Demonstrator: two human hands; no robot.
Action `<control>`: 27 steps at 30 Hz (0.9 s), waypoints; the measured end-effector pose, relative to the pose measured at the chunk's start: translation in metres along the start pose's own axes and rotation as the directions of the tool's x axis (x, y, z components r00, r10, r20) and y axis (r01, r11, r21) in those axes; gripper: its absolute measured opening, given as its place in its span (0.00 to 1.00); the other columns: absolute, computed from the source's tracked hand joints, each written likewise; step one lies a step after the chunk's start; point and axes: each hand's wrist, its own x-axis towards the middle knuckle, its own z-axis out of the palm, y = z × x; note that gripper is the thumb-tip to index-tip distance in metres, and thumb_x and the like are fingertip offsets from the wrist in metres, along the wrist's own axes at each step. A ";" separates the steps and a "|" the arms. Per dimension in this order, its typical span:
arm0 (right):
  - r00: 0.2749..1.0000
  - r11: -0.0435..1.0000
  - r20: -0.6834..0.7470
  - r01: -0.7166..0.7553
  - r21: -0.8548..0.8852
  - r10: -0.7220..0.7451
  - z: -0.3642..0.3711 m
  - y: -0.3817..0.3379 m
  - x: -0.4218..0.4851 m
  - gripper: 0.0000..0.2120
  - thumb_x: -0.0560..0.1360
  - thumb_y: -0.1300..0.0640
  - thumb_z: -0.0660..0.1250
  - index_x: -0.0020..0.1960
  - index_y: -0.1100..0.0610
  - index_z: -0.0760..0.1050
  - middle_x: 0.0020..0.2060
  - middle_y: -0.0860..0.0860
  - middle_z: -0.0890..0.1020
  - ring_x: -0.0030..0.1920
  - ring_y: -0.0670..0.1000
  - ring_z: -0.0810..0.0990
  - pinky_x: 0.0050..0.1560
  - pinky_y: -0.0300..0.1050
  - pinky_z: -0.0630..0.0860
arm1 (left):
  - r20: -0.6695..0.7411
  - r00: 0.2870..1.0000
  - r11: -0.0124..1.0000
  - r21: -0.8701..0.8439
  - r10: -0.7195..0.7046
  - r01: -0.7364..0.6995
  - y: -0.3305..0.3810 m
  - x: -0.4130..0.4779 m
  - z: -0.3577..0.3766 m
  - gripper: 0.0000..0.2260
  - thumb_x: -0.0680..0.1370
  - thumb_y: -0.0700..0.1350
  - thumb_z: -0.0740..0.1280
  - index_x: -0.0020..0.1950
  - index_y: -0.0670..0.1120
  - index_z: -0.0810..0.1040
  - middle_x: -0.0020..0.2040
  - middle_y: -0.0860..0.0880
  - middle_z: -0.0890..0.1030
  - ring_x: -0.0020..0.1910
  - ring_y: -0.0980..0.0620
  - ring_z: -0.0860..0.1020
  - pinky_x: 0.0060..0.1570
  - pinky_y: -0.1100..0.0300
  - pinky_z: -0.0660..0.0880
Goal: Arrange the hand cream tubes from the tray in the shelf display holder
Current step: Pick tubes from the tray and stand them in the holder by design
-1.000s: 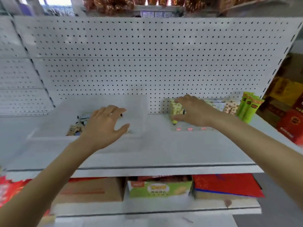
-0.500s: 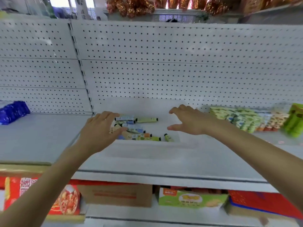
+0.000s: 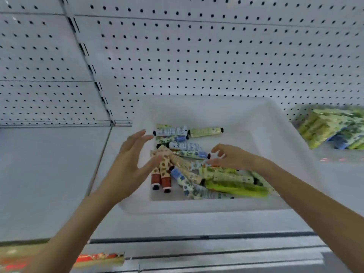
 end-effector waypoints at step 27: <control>0.915 0.703 -0.229 0.403 0.586 -0.333 -0.035 -0.070 -0.003 0.10 0.67 0.68 0.74 0.45 0.58 0.78 0.44 0.50 0.85 0.44 0.52 0.84 0.51 0.45 0.81 | 0.062 0.997 0.950 -0.307 -0.046 0.063 0.014 0.009 -0.015 0.19 0.78 0.63 0.56 0.65 0.58 0.71 0.57 0.66 0.76 0.59 0.78 0.68 0.73 0.68 0.50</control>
